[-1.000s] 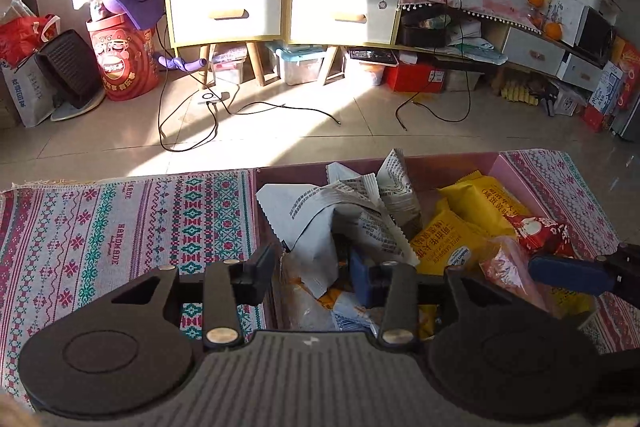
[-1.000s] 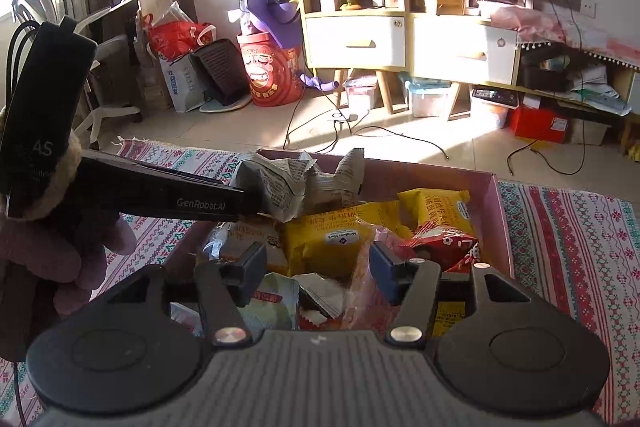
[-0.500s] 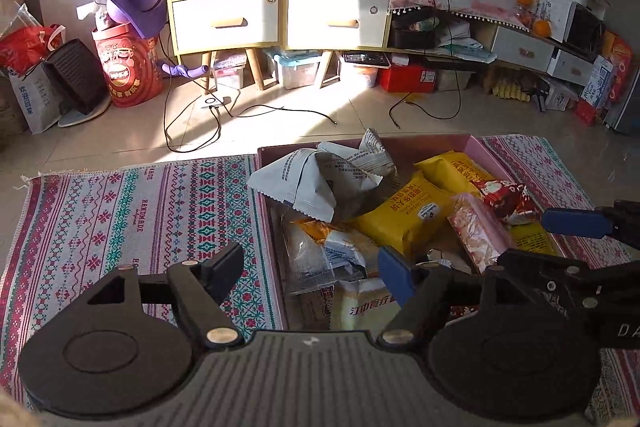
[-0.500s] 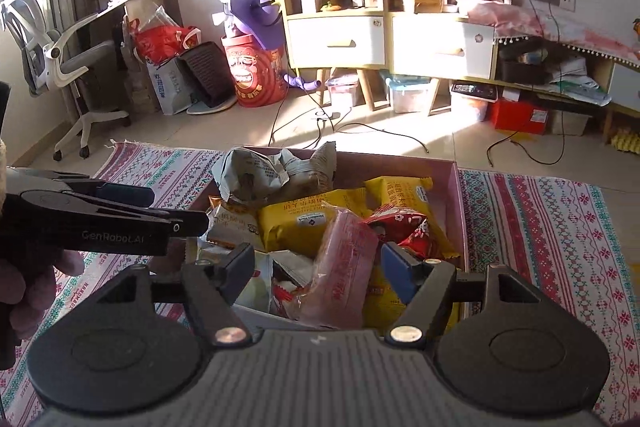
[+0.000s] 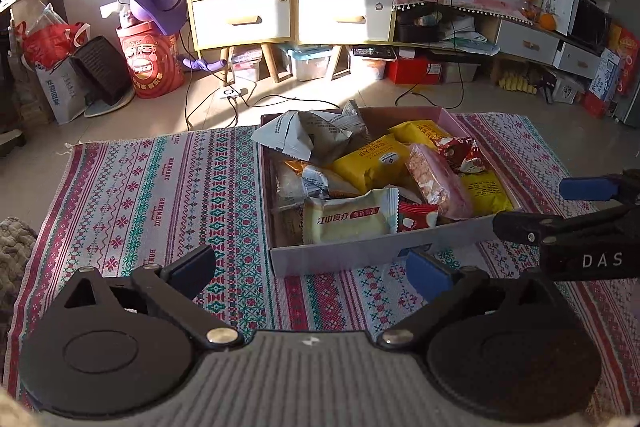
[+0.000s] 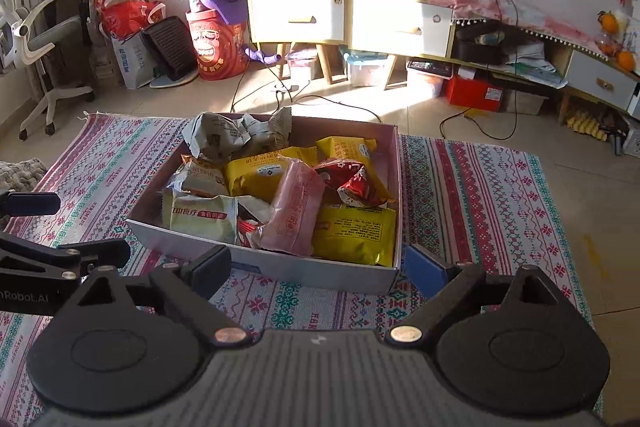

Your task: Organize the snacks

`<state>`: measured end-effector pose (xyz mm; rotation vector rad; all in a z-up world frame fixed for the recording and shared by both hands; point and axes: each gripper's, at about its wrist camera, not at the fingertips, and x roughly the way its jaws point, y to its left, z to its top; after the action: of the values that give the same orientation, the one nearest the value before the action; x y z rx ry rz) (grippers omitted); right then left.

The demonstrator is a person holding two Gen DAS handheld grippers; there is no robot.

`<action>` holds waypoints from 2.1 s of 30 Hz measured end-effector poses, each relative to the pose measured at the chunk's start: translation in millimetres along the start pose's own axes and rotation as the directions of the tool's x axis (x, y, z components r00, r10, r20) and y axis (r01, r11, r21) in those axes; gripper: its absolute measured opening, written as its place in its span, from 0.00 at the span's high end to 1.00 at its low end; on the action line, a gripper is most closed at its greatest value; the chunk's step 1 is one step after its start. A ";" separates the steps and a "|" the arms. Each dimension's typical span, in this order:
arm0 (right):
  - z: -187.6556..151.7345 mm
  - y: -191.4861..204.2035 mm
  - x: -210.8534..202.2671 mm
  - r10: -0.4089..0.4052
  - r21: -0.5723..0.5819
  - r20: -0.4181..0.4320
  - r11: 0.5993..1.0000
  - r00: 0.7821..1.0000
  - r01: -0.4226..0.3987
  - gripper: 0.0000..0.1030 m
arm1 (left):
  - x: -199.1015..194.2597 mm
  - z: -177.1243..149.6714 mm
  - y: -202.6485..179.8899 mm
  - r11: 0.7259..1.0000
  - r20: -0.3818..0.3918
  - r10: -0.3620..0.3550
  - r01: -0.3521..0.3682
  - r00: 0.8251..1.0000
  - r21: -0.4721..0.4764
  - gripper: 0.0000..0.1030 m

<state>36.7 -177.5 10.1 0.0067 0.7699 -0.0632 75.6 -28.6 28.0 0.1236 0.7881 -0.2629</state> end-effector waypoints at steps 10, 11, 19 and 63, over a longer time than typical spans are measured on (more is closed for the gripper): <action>-23.1 1.8 -22.0 -0.076 0.030 -0.069 0.996 0.995 0.078 0.01 | -21.2 -21.6 -10.0 0.998 -0.055 0.044 -0.046 0.998 -0.036 0.00; -25.4 2.2 -22.2 -0.080 0.036 -0.070 0.996 0.994 0.083 0.01 | -23.4 -23.6 -11.1 0.998 -0.051 0.039 -0.041 0.998 -0.041 0.00; -36.2 3.0 -8.4 -0.110 0.021 -0.114 0.993 0.987 0.113 0.01 | -17.1 -29.4 -15.9 0.996 -0.067 0.087 -0.089 0.994 -0.024 0.00; -38.8 11.4 -7.8 -0.089 0.007 -0.124 0.996 0.988 0.090 0.01 | -16.9 -35.8 -14.1 0.996 -0.113 0.068 -0.075 0.991 -0.055 0.00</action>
<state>4.8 -164.6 -12.5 -0.0123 0.8934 -0.1543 35.8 -31.5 14.8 0.1117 0.8994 -0.1657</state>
